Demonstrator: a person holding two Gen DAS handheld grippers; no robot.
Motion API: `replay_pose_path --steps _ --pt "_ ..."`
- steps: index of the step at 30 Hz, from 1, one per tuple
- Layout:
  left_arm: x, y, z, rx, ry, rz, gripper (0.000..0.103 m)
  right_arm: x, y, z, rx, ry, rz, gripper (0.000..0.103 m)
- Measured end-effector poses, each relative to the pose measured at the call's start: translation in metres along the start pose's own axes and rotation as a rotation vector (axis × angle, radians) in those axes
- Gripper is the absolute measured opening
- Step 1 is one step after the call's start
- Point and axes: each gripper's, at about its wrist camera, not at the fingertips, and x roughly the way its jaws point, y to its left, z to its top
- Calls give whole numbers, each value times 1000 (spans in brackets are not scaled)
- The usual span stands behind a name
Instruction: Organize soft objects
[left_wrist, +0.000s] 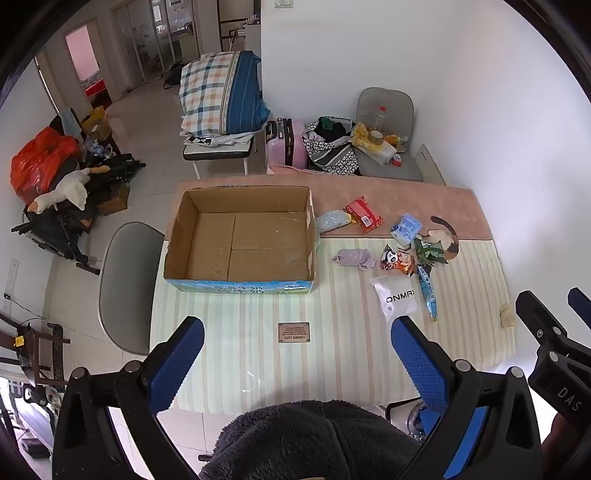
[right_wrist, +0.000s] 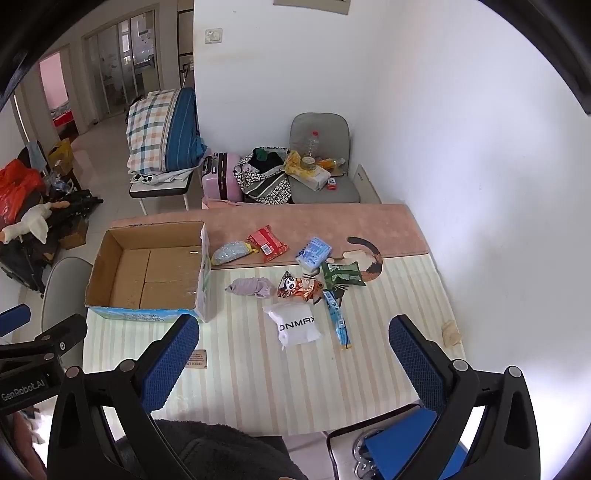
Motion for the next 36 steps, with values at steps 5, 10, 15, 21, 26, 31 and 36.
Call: replay_pose_path --steps 5,10,15,21,26,31,36 --pt "0 0 2 -1 -10 4 103 -1 -6 -2 1 -13 6 103" --pt "-6 -2 5 -7 -25 15 103 -1 3 -2 -19 -17 -16 103" --pt "-13 6 -1 -11 -52 13 103 -5 4 0 -24 -24 -20 103" --pt "-15 7 0 -6 -63 13 103 -9 2 3 -23 -31 -23 103" --pt "-14 4 2 -4 -66 19 103 -10 0 5 -21 -35 -23 103" --pt "-15 3 2 -2 -65 18 103 -10 -2 8 -22 -36 -19 103" --pt "-16 2 5 4 -63 19 103 -12 -4 14 -25 -33 -13 103"
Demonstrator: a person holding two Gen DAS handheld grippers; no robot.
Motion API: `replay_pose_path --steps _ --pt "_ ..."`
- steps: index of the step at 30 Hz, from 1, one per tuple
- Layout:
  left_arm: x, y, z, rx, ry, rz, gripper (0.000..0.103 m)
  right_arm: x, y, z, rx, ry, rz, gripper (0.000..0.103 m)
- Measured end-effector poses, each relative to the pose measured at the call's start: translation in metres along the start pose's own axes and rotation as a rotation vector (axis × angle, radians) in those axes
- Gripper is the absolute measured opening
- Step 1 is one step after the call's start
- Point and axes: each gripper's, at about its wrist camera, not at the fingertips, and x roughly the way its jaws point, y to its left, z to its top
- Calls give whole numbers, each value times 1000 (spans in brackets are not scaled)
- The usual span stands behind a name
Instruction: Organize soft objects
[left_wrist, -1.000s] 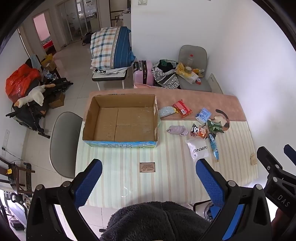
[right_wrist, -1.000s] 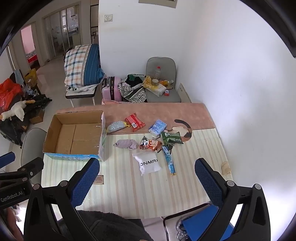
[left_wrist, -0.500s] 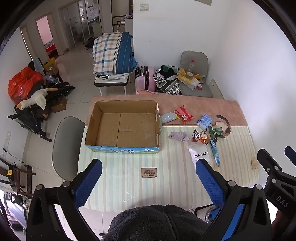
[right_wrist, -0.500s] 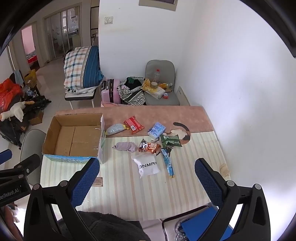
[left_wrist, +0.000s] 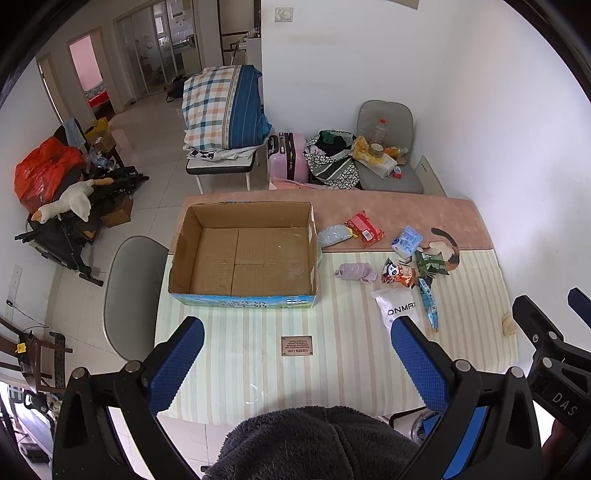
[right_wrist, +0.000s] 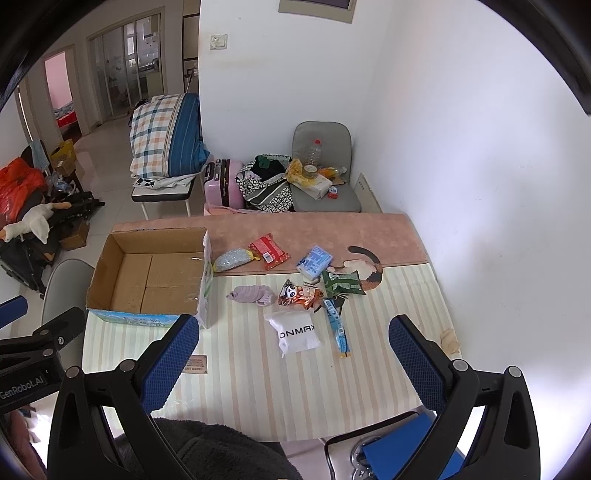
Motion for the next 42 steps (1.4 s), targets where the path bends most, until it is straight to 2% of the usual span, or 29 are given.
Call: replay_pose_path --steps 36,42 --pt "2 -4 8 5 -7 5 103 -1 1 2 18 -19 -6 103" --pt "-1 0 18 6 -12 7 103 0 0 3 22 -21 -3 103"
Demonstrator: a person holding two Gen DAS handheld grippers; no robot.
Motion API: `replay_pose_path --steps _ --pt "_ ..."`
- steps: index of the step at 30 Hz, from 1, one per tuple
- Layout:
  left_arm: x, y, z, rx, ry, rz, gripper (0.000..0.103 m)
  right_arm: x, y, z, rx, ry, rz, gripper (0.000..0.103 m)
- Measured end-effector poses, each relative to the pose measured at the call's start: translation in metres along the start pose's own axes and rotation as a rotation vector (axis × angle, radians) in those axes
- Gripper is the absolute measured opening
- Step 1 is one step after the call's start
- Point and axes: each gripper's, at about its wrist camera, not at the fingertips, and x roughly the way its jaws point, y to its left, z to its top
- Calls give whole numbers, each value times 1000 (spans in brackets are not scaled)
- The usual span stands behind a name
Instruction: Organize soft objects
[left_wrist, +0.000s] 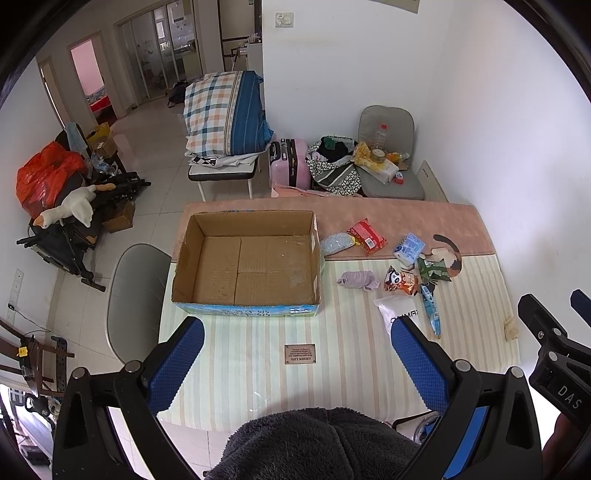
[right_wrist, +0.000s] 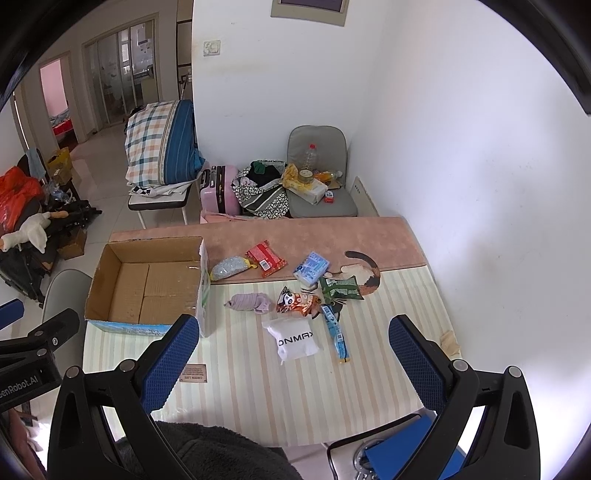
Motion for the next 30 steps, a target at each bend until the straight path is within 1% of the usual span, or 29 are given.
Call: replay_pose_path --steps 6,18,20,24,25,27,28,30 --pt "0 4 4 -2 -6 4 103 0 0 0 0 -2 1 103" --pt "3 8 1 -2 -9 2 103 4 4 4 5 -5 7 103" --pt "8 8 4 9 -7 3 103 8 6 3 16 -3 15 103" --pt "35 6 20 4 -2 4 103 30 -7 10 80 28 37 103" --pt "48 2 26 6 5 -6 103 39 -14 11 94 37 36 103" --pt "75 -8 36 28 43 -2 103 61 -28 15 125 65 14 103" --pt "97 -17 42 49 83 -8 103 75 -36 16 144 87 0 103" --pt "129 -33 48 87 127 -14 103 109 -53 16 176 139 3 103"
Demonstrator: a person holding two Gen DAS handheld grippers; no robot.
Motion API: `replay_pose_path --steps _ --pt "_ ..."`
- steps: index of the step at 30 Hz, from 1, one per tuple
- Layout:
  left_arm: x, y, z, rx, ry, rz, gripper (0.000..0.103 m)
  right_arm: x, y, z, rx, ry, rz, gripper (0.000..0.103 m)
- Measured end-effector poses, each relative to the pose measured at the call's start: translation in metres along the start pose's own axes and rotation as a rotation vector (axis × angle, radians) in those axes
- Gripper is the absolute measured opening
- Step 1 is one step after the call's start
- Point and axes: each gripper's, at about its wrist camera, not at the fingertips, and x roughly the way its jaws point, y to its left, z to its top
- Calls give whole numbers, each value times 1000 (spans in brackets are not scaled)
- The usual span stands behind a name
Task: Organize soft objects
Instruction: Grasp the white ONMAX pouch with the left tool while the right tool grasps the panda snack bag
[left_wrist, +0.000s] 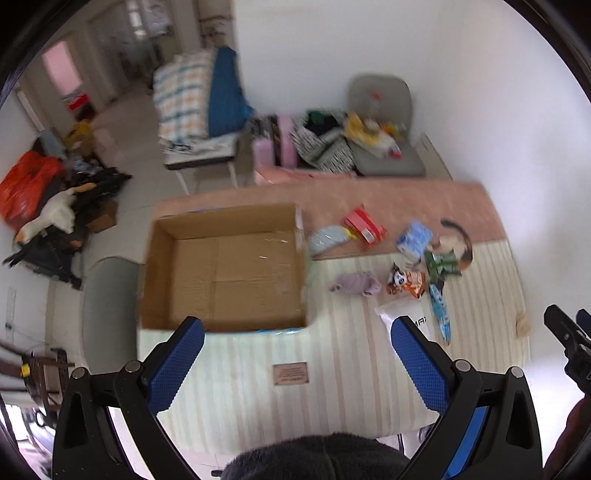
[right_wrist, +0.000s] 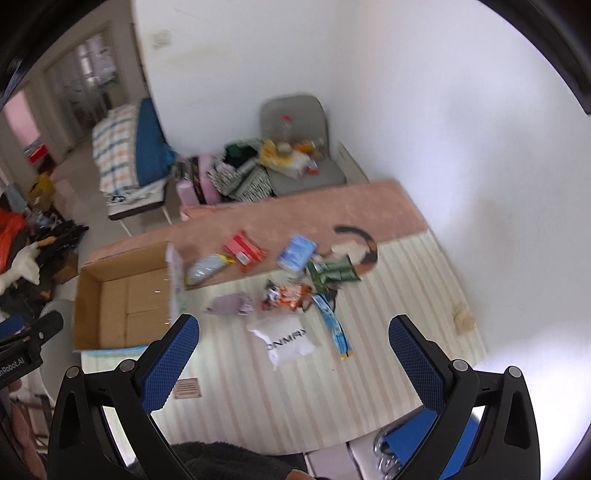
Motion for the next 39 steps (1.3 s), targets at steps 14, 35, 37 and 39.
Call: replay_pose_path --steps 14,35,37,39 --pt "295 -183 -7 -37 703 -285 103 283 -119 -29 72 385 -76 103" --pt "344 -206 -78 -22 733 -7 80 383 -94 11 -188 457 110 102" --pt "342 -193 -87 -65 746 -11 80 394 -60 22 -305 466 134 102" --pt "340 -187 -94 -101 748 -30 80 406 -27 27 -430 467 138 102"
